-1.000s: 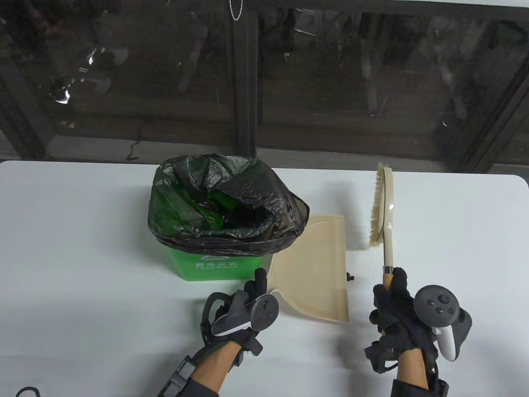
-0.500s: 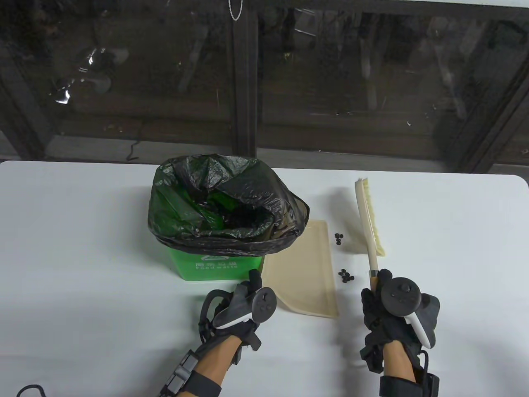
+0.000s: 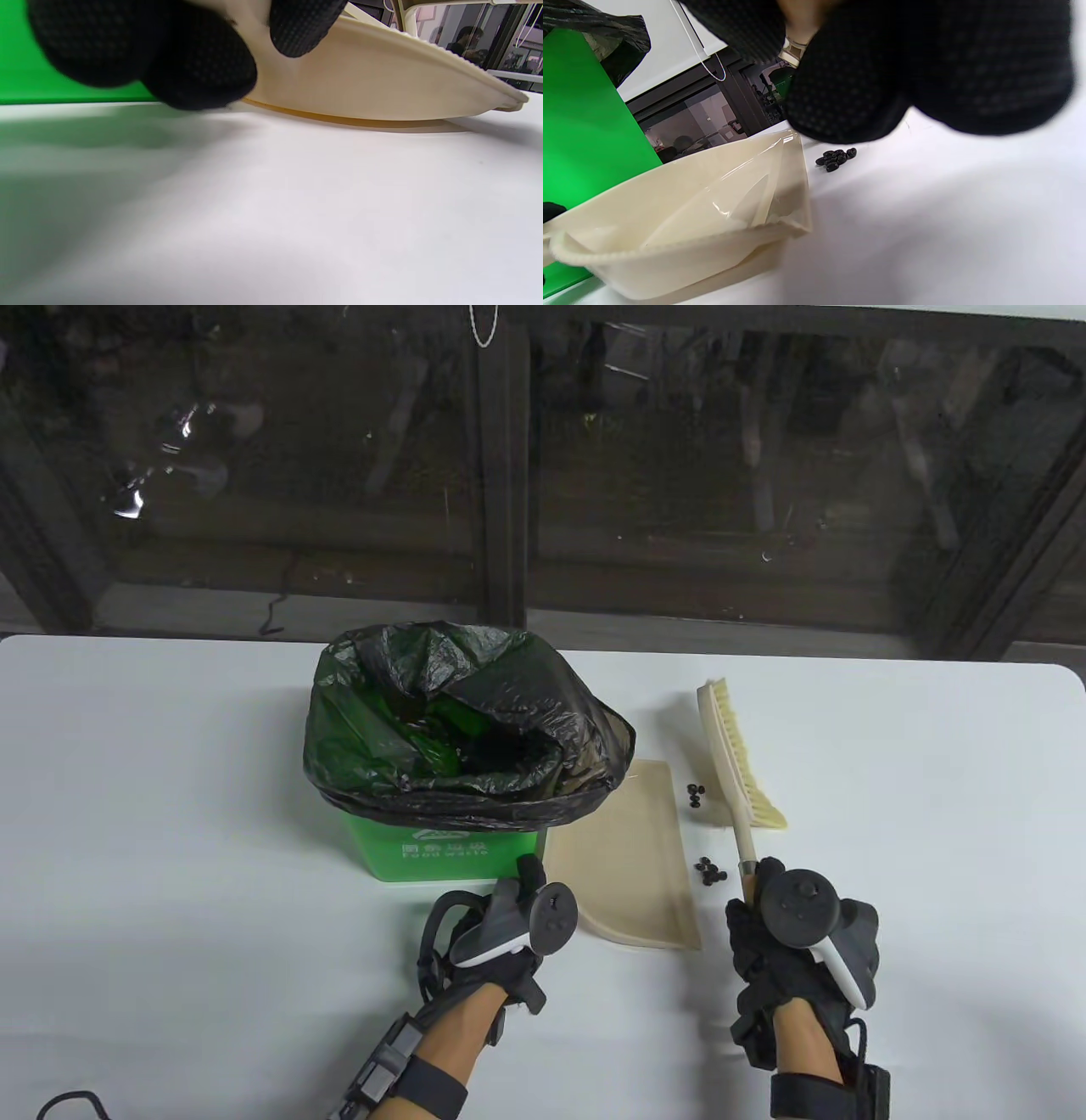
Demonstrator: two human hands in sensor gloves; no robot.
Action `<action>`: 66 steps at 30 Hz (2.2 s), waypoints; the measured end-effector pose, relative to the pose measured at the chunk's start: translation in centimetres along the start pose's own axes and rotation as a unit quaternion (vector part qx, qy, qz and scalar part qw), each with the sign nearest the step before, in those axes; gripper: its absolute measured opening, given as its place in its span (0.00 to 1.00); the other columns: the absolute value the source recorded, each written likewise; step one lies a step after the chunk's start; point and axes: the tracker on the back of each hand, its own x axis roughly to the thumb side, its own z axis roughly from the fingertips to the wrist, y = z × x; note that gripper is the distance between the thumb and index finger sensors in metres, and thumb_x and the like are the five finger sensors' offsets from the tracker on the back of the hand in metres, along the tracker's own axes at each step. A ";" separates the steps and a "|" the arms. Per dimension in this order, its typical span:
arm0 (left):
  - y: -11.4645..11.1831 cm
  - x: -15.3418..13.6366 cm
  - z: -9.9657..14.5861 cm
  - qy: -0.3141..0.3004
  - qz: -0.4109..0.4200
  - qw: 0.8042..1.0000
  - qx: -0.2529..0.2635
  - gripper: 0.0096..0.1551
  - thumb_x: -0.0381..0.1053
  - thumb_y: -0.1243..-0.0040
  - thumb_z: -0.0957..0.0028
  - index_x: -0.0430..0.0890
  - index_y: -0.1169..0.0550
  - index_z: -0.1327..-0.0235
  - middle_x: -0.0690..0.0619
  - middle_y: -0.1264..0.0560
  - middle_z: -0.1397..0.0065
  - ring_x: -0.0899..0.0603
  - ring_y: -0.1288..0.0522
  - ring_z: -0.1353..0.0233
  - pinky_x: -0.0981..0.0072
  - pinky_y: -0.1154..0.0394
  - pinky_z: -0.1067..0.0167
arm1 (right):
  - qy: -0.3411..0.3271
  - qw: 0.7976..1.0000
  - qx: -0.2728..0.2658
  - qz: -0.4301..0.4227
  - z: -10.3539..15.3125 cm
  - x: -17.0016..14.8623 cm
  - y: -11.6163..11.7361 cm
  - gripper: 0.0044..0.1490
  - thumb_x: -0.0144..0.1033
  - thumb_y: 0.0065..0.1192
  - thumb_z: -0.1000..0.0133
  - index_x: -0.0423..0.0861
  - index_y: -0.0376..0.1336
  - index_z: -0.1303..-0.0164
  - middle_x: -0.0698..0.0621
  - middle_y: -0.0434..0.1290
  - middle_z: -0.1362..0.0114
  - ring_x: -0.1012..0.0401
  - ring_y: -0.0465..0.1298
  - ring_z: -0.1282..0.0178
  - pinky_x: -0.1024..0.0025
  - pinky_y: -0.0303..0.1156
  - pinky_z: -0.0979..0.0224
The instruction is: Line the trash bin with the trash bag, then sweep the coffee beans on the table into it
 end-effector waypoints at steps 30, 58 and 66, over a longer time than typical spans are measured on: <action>0.2 0.3 -0.1 -0.005 0.004 1.000 -0.001 0.39 0.45 0.51 0.22 0.19 0.46 0.14 0.30 0.26 0.32 0.40 0.16 0.59 0.51 0.19 0.60 | -0.054 0.901 0.094 -0.420 0.0 -0.9 -0.4 0.43 0.38 0.54 0.39 0.27 0.43 0.26 0.41 0.77 0.49 0.66 0.83 0.71 0.71 0.83 0.73; -0.3 -0.5 0.3 -0.007 0.031 0.999 0.011 0.39 0.46 0.51 0.22 0.20 0.46 0.14 0.32 0.26 0.32 0.40 0.16 0.58 0.51 0.19 0.59 | -0.027 0.970 -0.043 -0.240 0.6 -1.9 -1.9 0.43 0.39 0.56 0.40 0.28 0.45 0.26 0.41 0.78 0.50 0.64 0.83 0.71 0.69 0.83 0.73; 1.1 -0.7 1.4 -0.020 0.057 0.998 0.030 0.39 0.46 0.51 0.22 0.20 0.46 0.14 0.32 0.27 0.32 0.40 0.16 0.58 0.51 0.19 0.59 | 0.017 0.969 -0.043 -0.243 0.5 -3.2 -2.0 0.43 0.38 0.56 0.40 0.28 0.45 0.26 0.40 0.78 0.50 0.64 0.83 0.71 0.68 0.83 0.73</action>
